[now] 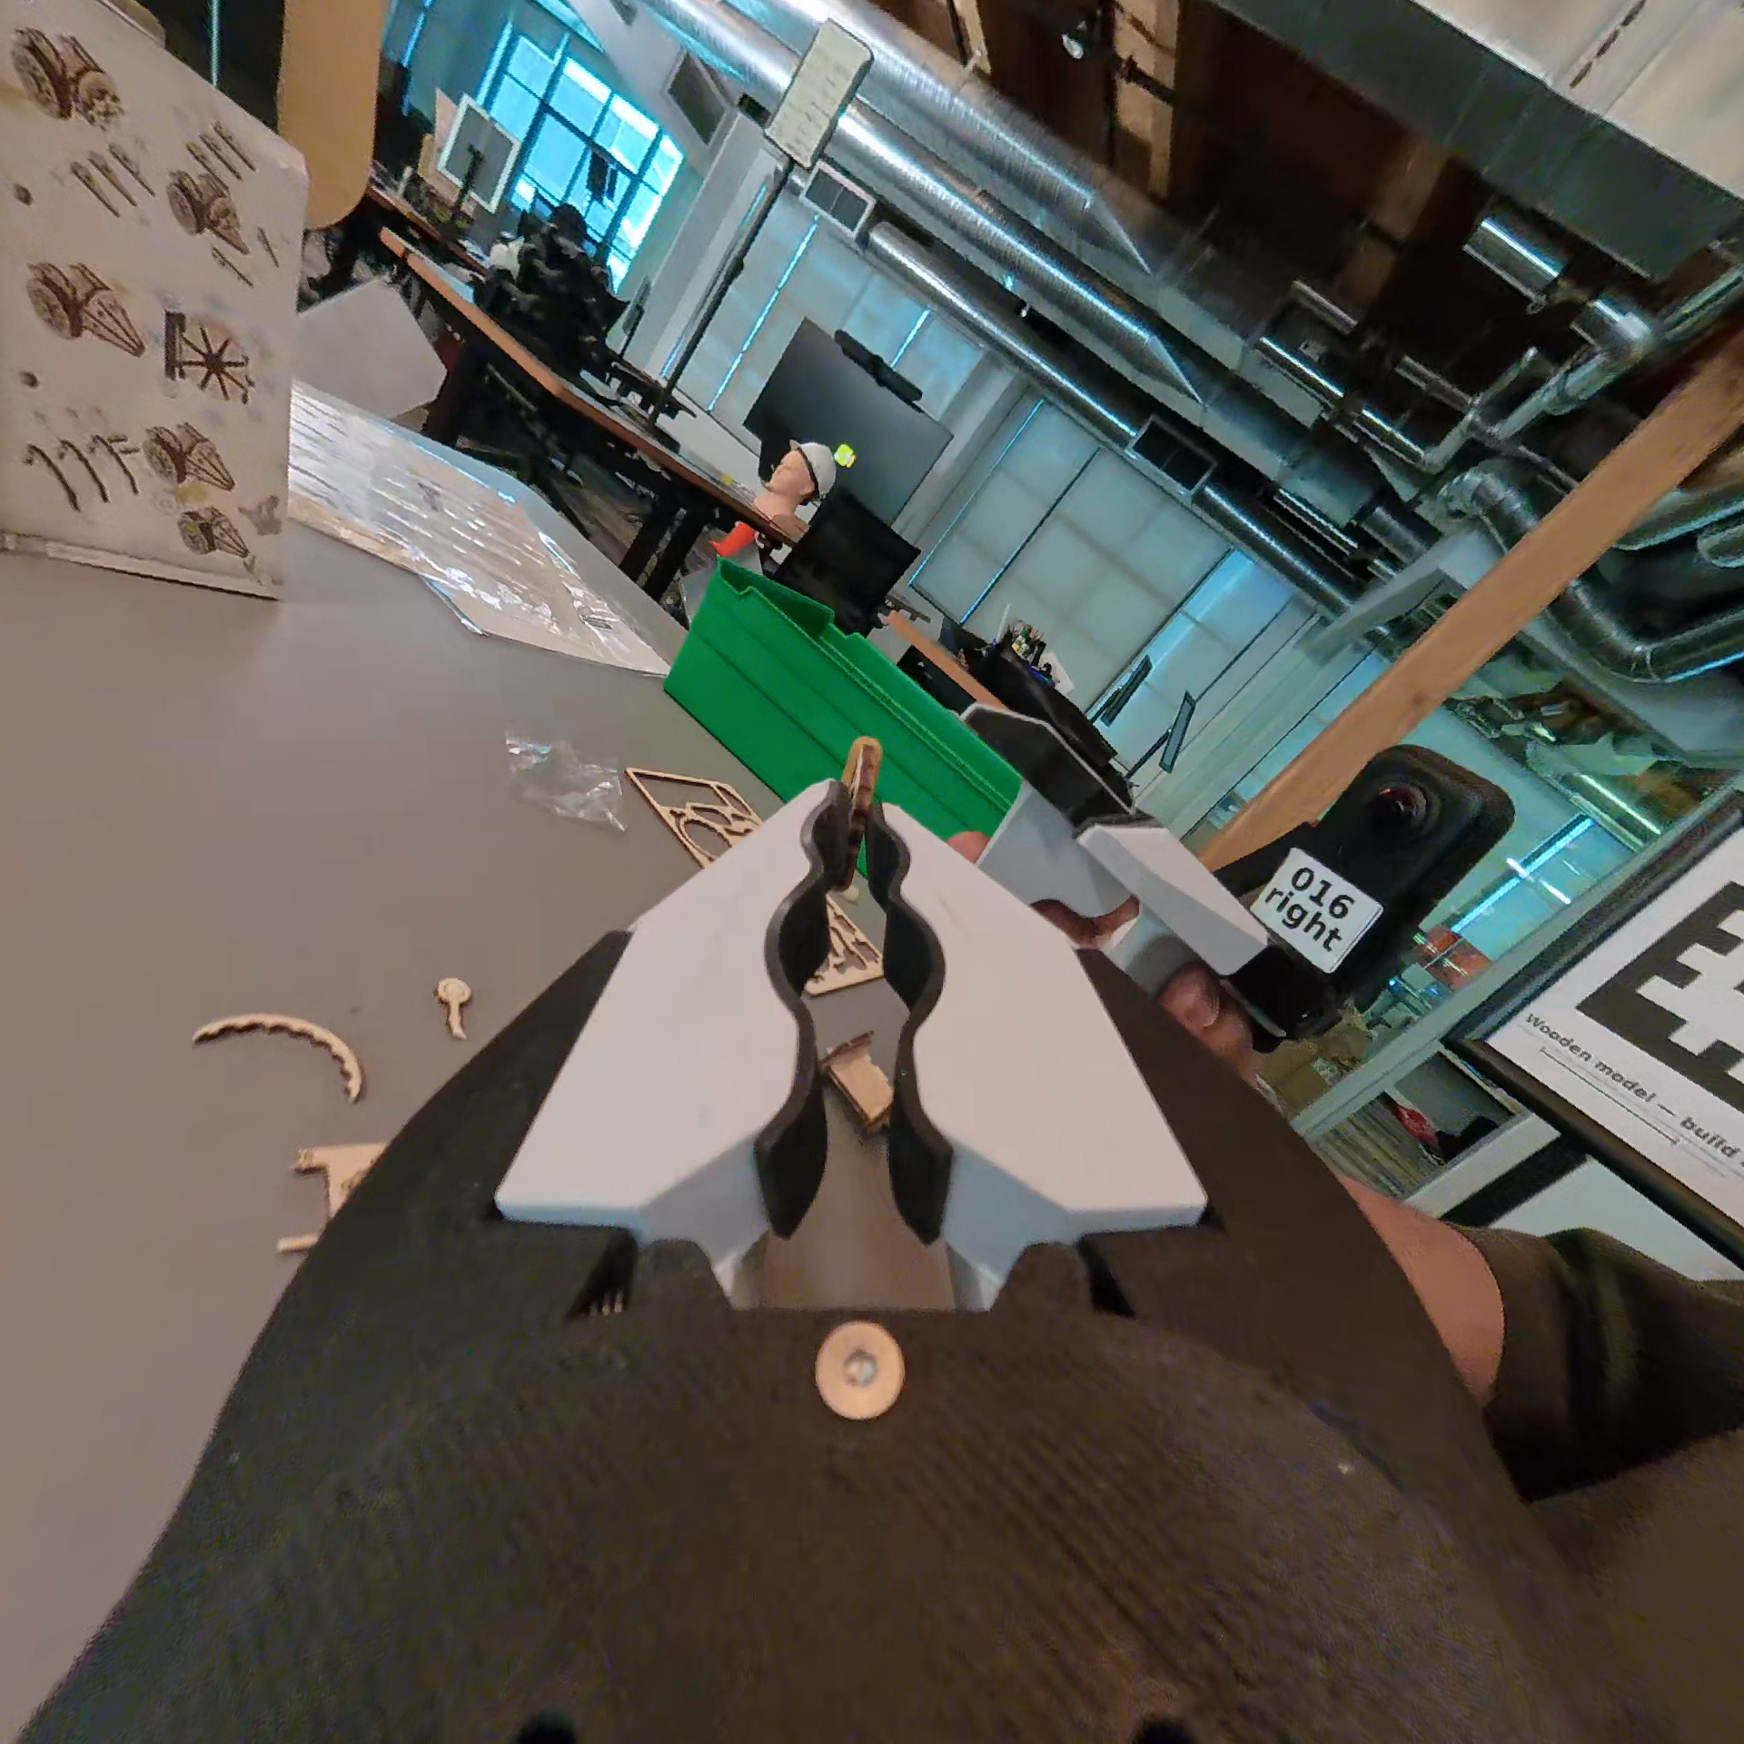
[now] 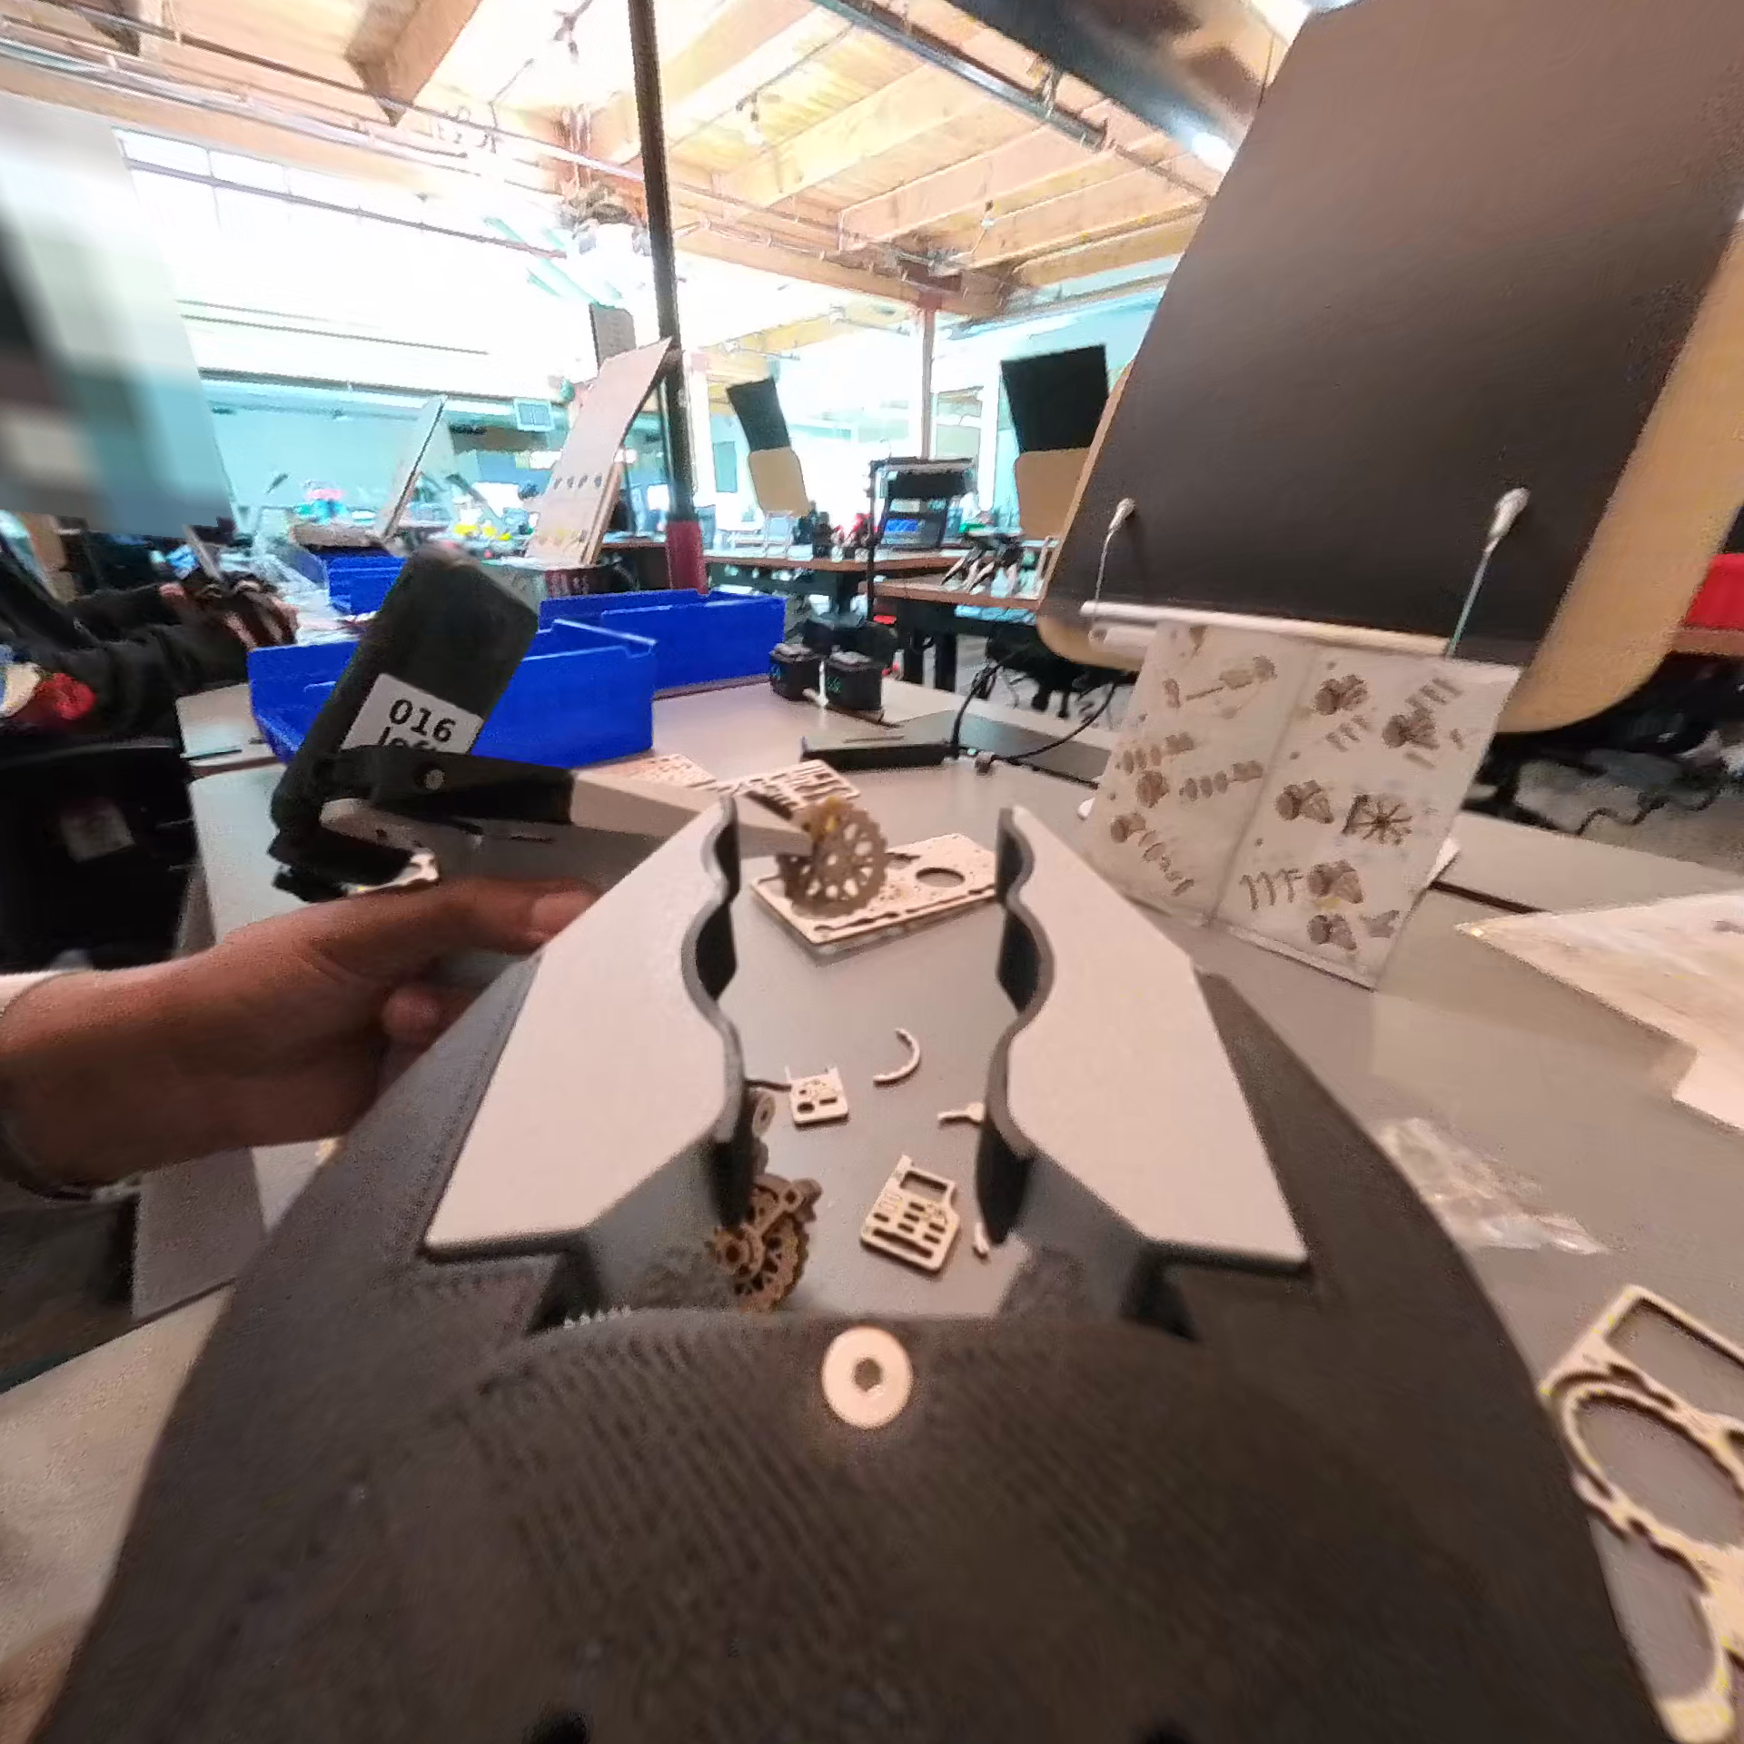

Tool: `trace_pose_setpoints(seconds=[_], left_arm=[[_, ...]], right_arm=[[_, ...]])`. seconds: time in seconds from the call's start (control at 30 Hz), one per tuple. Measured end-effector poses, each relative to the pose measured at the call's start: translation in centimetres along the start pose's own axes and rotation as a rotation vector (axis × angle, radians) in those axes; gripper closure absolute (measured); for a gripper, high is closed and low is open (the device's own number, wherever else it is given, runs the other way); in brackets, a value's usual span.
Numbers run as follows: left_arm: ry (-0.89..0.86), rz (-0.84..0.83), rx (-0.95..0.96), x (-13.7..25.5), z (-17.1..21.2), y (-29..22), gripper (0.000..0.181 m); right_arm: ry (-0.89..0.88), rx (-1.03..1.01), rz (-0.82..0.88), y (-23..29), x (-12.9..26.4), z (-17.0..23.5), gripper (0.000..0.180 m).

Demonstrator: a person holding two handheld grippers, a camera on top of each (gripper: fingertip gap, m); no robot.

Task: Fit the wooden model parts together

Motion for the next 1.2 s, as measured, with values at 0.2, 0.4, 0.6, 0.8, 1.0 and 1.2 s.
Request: trace_pose_setpoints(seconds=[0.2,0.4,0.6,0.8,1.0,1.2], left_arm=[[0.016,0.105,0.172,-1.4,0.2,-0.2,0.179],[0.009,0.193,0.230,-1.4,-1.4,-1.1,0.179],[0.051,0.409,0.242,-0.7,-1.3,-2.7,0.179],[0.052,0.608,0.334,1.1,-0.5,-4.0,0.179],[0.138,0.740,0.309,1.3,0.1,-5.1,0.179],[0.149,0.770,0.349,1.0,0.5,-4.9,0.177]], right_arm=[[0.034,-0.086,0.062,-1.0,1.3,1.5,0.138],[-0.056,-0.231,0.009,-1.2,0.1,-0.7,0.139],[0.023,-0.434,-0.297,0.8,-1.4,-0.5,0.138],[-0.033,-0.674,-0.576,2.8,0.1,-1.0,0.159],[-0.006,-0.547,-0.559,3.9,1.1,-1.9,0.171],[0.002,-0.561,-0.610,3.2,1.1,-1.5,0.173]])
Point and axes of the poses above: each gripper's, where its closed fingertips meet, x back along the fingers, z out of its underside, y = z × x across the jaws, the point moved 7 cm from there along x, back along the fingers, and after that the axes turned 1 degree about -y, right-handed, at the moved point
